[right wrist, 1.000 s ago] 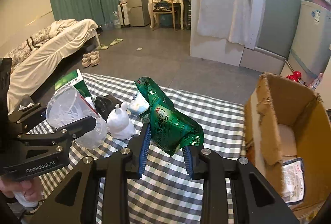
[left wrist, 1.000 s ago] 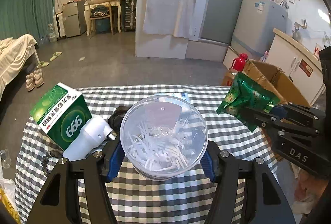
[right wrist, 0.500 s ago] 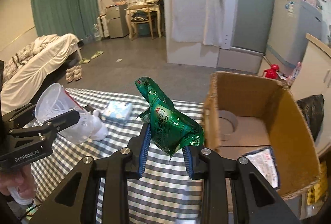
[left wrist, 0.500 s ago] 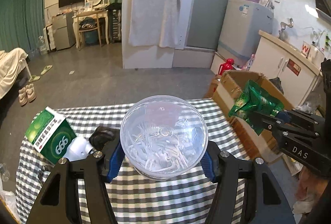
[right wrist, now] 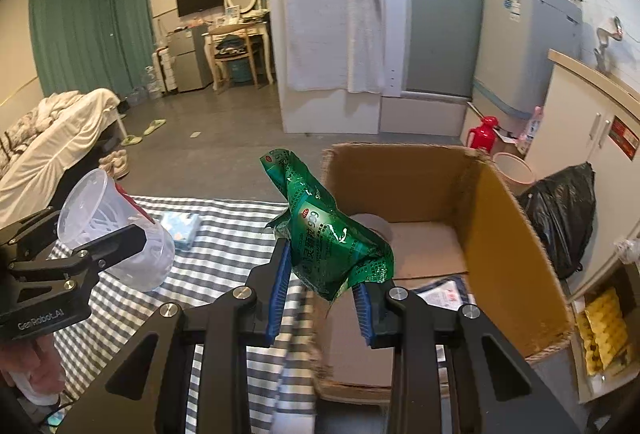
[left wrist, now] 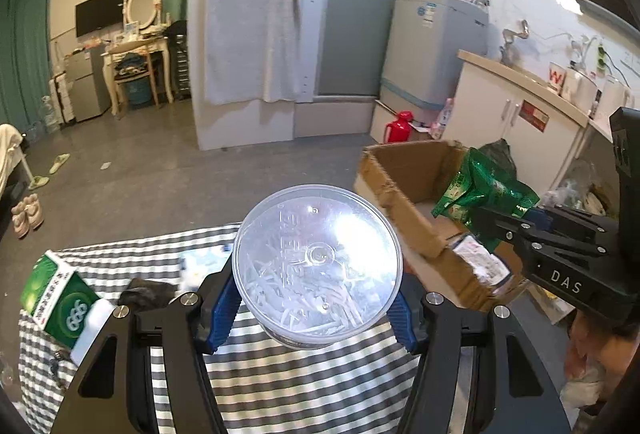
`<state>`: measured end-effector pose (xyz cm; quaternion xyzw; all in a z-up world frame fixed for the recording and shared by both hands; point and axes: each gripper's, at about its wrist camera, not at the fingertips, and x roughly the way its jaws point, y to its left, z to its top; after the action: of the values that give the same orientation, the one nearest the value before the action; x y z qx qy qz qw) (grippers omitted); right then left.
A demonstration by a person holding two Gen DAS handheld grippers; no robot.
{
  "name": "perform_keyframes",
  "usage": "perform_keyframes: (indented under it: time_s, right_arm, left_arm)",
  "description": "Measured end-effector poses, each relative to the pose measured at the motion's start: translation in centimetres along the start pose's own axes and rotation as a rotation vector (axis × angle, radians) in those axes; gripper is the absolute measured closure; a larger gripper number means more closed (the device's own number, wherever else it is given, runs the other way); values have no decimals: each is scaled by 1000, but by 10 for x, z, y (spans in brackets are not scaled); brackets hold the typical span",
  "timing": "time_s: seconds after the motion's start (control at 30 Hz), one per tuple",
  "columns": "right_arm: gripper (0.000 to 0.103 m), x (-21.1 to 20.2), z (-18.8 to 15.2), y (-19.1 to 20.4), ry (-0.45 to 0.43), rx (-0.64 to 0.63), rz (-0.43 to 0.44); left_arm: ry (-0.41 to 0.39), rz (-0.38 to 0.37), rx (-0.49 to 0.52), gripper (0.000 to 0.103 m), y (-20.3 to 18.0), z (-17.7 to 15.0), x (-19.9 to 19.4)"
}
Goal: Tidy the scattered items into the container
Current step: 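Carry the green bag and clear cup together over the cardboard box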
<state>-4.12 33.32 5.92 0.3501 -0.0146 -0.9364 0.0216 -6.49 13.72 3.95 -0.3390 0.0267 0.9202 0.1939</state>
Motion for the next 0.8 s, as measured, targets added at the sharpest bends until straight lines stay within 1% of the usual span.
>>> perform_keyframes:
  time_s: [0.37, 0.8]
  right_arm:
    - [74, -6, -7, -45, 18, 53, -79]
    - [74, 3, -19, -87, 79, 105, -162]
  left_arm:
    - [1, -63, 59, 39, -46, 16, 15]
    - [0, -130, 122, 39, -97, 30, 29]
